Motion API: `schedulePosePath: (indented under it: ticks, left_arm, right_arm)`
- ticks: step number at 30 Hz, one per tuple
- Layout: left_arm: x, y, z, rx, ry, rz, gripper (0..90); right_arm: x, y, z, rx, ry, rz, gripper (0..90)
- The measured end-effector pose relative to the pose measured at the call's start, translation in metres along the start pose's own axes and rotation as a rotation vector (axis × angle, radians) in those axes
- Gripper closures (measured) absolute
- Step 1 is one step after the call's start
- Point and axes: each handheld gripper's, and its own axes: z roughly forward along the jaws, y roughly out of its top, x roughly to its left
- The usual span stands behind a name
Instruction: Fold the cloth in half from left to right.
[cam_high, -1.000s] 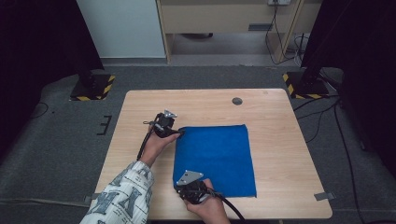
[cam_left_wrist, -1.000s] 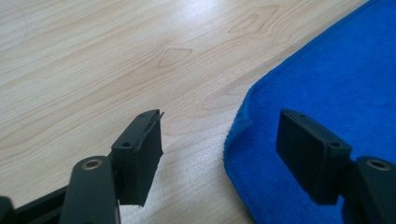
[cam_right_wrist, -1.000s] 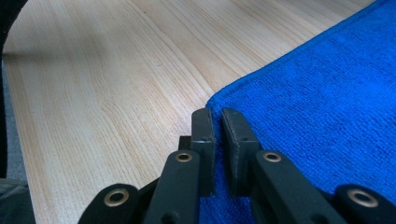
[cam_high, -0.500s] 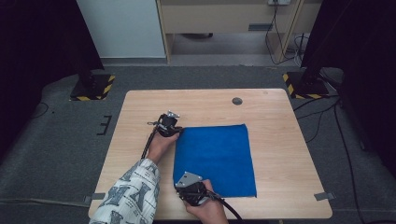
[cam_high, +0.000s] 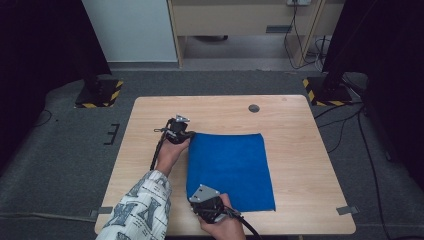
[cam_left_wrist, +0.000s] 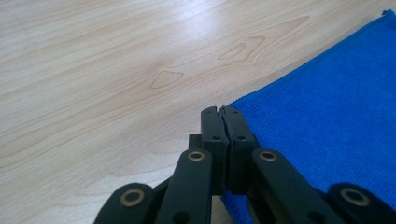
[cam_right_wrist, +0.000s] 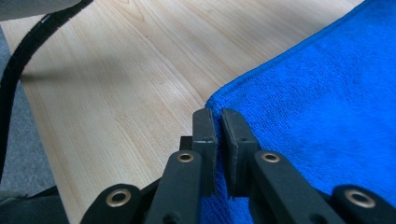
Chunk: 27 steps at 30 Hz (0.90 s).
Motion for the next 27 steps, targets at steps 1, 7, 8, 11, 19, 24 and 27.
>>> schedulePosePath:
  ticks: [1,7,8,11,19,24,27]
  left_arm:
    - [0.0,0.0,-0.002,-0.001,-0.002,0.002,88.1]
    - [-0.001,0.004,-0.013,-0.027,-0.008,0.003,88.1]
    - [0.0,0.005,-0.015,-0.023,-0.007,0.006,88.1]
    - [0.003,0.007,-0.02,-0.028,-0.008,0.003,88.1]
    - [0.01,0.012,-0.029,-0.03,-0.014,0.005,88.1]
    - [0.019,0.009,-0.035,-0.019,-0.01,0.013,88.1]
    - [0.026,0.007,-0.039,-0.018,-0.01,0.008,88.0]
  right_arm:
    - [0.001,0.0,-0.002,0.0,-0.004,0.001,85.2]
    - [0.003,0.006,-0.011,-0.031,-0.009,0.01,85.8]
    - [0.004,0.008,-0.011,-0.038,-0.008,0.008,85.9]
    - [0.008,0.014,-0.012,-0.044,-0.005,-0.003,85.8]
    - [0.016,0.024,-0.008,-0.056,-0.022,0.005,85.8]
    - [0.022,0.03,-0.002,-0.071,-0.013,0.017,85.8]
    - [0.027,0.035,0.002,-0.083,0.008,0.039,85.8]
